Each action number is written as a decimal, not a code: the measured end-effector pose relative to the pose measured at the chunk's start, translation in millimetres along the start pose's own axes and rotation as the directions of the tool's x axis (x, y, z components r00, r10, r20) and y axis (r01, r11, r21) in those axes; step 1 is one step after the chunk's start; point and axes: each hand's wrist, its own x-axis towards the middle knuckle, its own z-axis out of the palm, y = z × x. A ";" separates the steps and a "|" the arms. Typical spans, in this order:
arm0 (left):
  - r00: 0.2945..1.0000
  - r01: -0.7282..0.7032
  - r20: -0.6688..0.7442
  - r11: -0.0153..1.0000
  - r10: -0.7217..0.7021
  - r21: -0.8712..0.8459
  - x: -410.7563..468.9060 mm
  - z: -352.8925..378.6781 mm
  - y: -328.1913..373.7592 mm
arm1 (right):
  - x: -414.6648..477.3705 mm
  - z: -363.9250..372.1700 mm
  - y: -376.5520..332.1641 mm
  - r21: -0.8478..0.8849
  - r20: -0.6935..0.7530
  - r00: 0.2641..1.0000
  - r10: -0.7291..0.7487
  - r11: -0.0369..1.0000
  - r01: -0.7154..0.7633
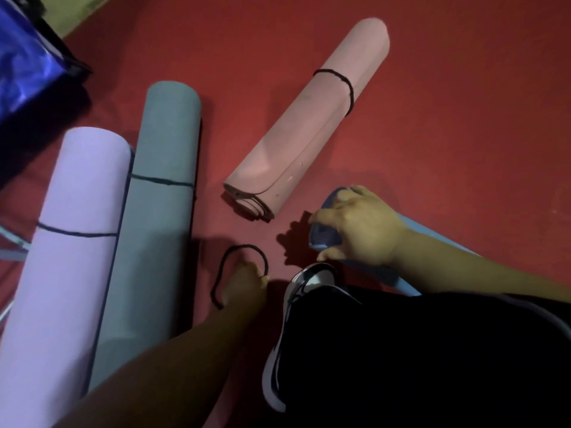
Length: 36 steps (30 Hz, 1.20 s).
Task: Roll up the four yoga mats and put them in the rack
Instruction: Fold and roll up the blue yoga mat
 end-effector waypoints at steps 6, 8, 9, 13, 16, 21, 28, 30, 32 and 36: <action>0.999 -0.028 -0.031 0.897 0.016 -0.440 13.9 -27.1 40.6 | -17.9 -41.6 16.9 0.018 -0.062 0.993 0.096 0.995 -0.095; 0.998 -0.044 0.006 0.830 0.057 -0.556 9.1 -71.2 81.6 | -34.8 -73.0 27.8 0.027 -0.089 0.984 0.155 0.988 -0.153; 0.995 -0.064 0.023 0.788 0.098 -0.612 7.1 -96.8 104.5 | -46.6 -91.1 32.0 0.048 -0.110 0.976 0.190 0.981 -0.186; 0.947 -0.281 -0.052 0.740 0.316 -0.611 -15.8 -202.3 199.2 | -114.1 -167.7 33.5 0.146 -0.248 0.923 0.293 0.954 -0.263; 0.870 -0.434 -0.045 0.717 0.492 -0.546 -55.3 -264.7 271.5 | -171.6 -215.7 20.9 0.191 -0.333 0.878 0.342 0.937 -0.293; 0.707 -0.677 -0.025 0.666 0.707 -0.314 -153.1 -322.7 361.4 | -249.9 -269.7 -20.9 0.241 -0.538 0.775 0.331 0.942 -0.235; 0.542 -0.805 0.025 0.528 0.840 -0.271 -255.3 -319.0 396.9 | -299.5 -266.0 -64.1 0.291 -0.780 0.553 0.295 0.952 -0.097; 0.494 -0.839 -0.018 0.471 0.869 -0.271 -262.2 -306.5 397.4 | -303.8 -260.4 -60.8 0.360 -0.791 0.483 0.374 0.924 -0.127; 0.484 -0.834 -0.099 0.424 0.870 -0.352 -261.9 -294.2 395.4 | -308.9 -256.4 -55.0 0.505 -0.723 0.466 0.510 0.851 -0.148; 0.453 -0.841 -0.186 0.348 0.872 -0.414 -246.7 -266.9 390.2 | -314.7 -255.2 -44.5 0.690 -0.542 0.593 0.595 0.718 -0.090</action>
